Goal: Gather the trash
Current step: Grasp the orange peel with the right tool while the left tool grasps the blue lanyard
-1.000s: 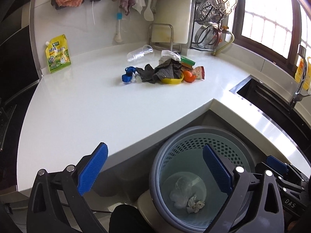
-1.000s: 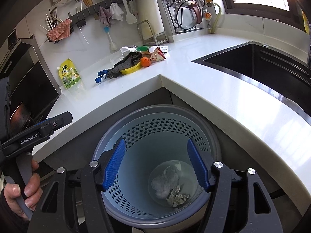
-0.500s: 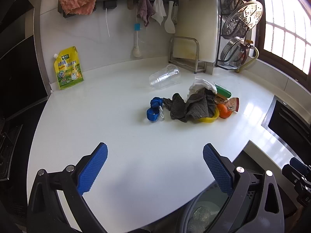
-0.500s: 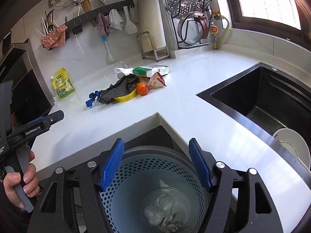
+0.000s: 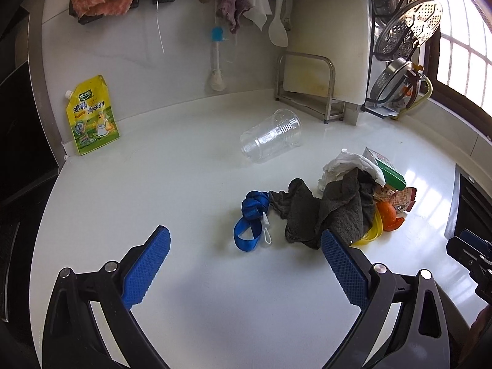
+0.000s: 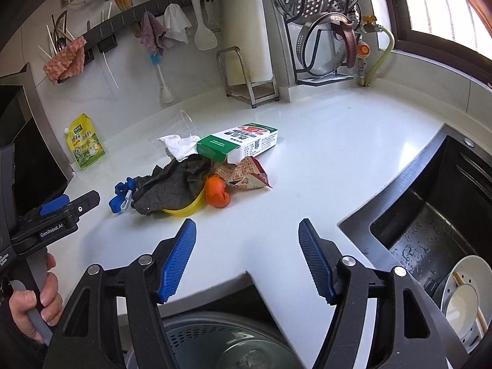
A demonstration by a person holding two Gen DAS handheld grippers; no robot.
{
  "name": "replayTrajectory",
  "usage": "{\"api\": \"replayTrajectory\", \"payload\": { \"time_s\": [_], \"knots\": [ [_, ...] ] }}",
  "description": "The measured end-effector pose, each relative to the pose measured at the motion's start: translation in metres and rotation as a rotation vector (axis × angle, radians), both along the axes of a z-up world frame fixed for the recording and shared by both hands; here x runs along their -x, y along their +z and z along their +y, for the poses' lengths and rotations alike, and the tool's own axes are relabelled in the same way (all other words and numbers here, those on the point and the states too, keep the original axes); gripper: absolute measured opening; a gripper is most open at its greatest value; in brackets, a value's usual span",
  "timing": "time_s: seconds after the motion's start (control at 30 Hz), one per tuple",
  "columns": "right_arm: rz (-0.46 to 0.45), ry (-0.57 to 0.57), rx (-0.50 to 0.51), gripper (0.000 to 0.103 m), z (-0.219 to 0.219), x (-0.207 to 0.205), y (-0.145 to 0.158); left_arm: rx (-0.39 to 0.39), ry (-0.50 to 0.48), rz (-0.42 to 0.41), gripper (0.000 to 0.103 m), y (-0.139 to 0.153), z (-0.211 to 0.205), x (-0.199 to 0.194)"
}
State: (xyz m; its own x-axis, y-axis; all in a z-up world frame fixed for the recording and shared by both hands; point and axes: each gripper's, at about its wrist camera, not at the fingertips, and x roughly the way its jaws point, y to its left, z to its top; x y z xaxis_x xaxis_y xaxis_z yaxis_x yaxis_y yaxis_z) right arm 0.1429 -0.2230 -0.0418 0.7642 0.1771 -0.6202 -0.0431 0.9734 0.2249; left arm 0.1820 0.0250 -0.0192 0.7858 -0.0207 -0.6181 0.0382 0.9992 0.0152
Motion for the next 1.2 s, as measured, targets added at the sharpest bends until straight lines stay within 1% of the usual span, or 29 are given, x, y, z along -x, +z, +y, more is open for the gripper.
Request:
{"api": "replayTrajectory", "payload": {
  "time_s": [0.17,0.3,0.47,0.57,0.73,0.77,0.83,0.87,0.97,1.0,1.03,1.13,1.2],
  "knots": [
    [0.031,0.019,-0.012,0.066,0.015,-0.027,-0.010,-0.014,-0.016,0.027,0.097,-0.009,-0.001,-0.014],
    [0.063,-0.002,0.001,0.066,0.023,-0.047,-0.018,-0.029,-0.008,0.029,0.097,-0.014,0.003,-0.021],
    [0.094,-0.035,0.014,0.066,0.027,-0.065,-0.024,0.006,0.005,0.066,0.097,-0.019,0.012,-0.031],
    [0.105,-0.040,0.046,0.066,0.032,-0.073,-0.026,0.031,0.004,0.074,0.097,-0.020,0.016,-0.033],
    [0.110,-0.041,0.062,0.065,0.034,-0.079,-0.028,0.022,-0.001,0.066,0.097,-0.019,0.014,-0.031],
    [0.113,-0.040,0.063,0.063,0.034,-0.081,-0.028,0.023,-0.002,0.066,0.097,-0.019,0.014,-0.031],
    [0.123,-0.035,0.064,0.055,0.036,-0.085,-0.030,0.024,0.000,0.070,0.097,-0.020,0.015,-0.032],
    [0.125,-0.031,0.065,0.053,0.037,-0.085,-0.030,0.026,0.002,0.072,0.097,-0.020,0.015,-0.032],
    [0.125,-0.014,0.073,0.041,0.042,-0.086,-0.029,0.032,0.004,0.076,0.097,-0.019,0.016,-0.032],
    [0.126,-0.005,0.071,0.034,0.044,-0.086,-0.030,0.031,0.004,0.077,0.097,-0.019,0.016,-0.031],
    [0.126,0.005,0.067,0.024,0.045,-0.086,-0.029,0.031,0.004,0.077,0.097,-0.019,0.016,-0.031],
    [0.110,0.016,0.064,0.020,0.048,-0.080,-0.026,0.024,0.002,0.079,0.097,-0.018,0.015,-0.031],
    [0.102,0.019,0.048,0.019,0.046,-0.075,-0.024,0.020,0.002,0.082,0.097,-0.017,0.016,-0.031]
  ]
}}
